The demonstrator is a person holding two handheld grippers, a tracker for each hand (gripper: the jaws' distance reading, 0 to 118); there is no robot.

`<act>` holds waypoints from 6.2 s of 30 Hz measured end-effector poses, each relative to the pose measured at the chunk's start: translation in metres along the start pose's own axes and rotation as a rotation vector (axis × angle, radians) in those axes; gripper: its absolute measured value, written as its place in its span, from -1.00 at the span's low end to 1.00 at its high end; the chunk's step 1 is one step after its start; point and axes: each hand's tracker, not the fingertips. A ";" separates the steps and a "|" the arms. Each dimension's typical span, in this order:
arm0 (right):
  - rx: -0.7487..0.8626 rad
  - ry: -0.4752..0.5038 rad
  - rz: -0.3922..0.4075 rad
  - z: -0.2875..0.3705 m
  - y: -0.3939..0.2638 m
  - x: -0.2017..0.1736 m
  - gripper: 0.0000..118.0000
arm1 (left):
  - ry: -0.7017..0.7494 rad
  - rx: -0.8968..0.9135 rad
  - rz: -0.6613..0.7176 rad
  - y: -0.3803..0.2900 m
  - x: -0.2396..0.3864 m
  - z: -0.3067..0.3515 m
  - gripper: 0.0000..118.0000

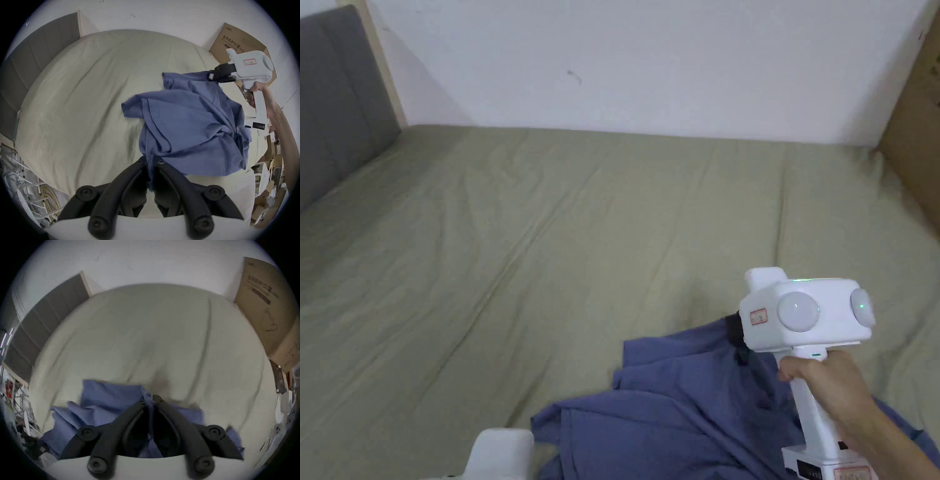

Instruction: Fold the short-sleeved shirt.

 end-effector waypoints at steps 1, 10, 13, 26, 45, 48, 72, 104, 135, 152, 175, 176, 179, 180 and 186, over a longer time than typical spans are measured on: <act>0.034 -0.033 0.009 0.020 0.007 0.009 -0.95 | 0.009 0.016 -0.002 0.004 0.000 0.006 -0.90; 0.293 -0.277 -0.035 0.216 0.048 0.101 -0.95 | 0.084 0.269 -0.070 0.084 -0.004 0.078 -0.90; 0.364 -0.309 -0.120 0.281 0.044 0.135 -0.95 | 0.127 0.364 -0.095 0.123 -0.006 0.110 -0.90; 0.506 -0.345 -0.474 0.395 0.003 0.256 -0.95 | 0.202 0.569 -0.088 0.253 0.000 0.201 -0.91; 0.614 -0.286 -0.356 0.351 0.183 0.218 -0.95 | 0.302 0.691 -0.026 0.417 -0.057 0.198 -0.91; 0.643 -0.258 -0.345 0.345 0.212 0.207 -0.95 | 0.306 0.732 -0.007 0.439 -0.076 0.203 -0.91; 0.064 -0.157 -0.375 0.110 -0.012 0.190 -0.95 | 0.361 0.260 0.126 0.178 -0.161 0.011 -0.91; 0.146 -0.162 -0.499 0.197 -0.247 0.168 -0.19 | 0.202 0.271 0.113 -0.019 -0.121 0.085 0.20; 0.022 -0.193 -0.481 0.141 -0.260 0.174 -0.94 | 0.084 0.152 -0.099 0.022 -0.009 0.009 -1.00; -0.014 -0.204 -0.503 0.148 -0.246 0.176 -0.94 | 0.074 0.137 -0.140 0.178 -0.006 -0.083 -1.00; -0.085 -0.224 -0.541 0.138 -0.243 0.180 -0.94 | 0.089 0.022 -0.139 0.265 0.001 -0.209 -0.96; -0.084 -0.218 -0.540 0.138 -0.243 0.179 -0.94 | 0.129 0.037 -0.175 0.265 0.001 -0.206 -0.96; -0.081 -0.214 -0.541 0.139 -0.241 0.174 -0.94 | 0.072 -0.004 -0.135 0.266 -0.006 -0.199 -0.96; -0.081 -0.228 -0.525 0.140 -0.239 0.172 -0.94 | 0.073 0.007 -0.125 0.265 -0.006 -0.193 -0.96; -0.033 -0.222 -0.531 0.158 -0.226 0.173 -0.94 | 0.073 0.080 -0.153 0.264 -0.006 -0.128 -0.96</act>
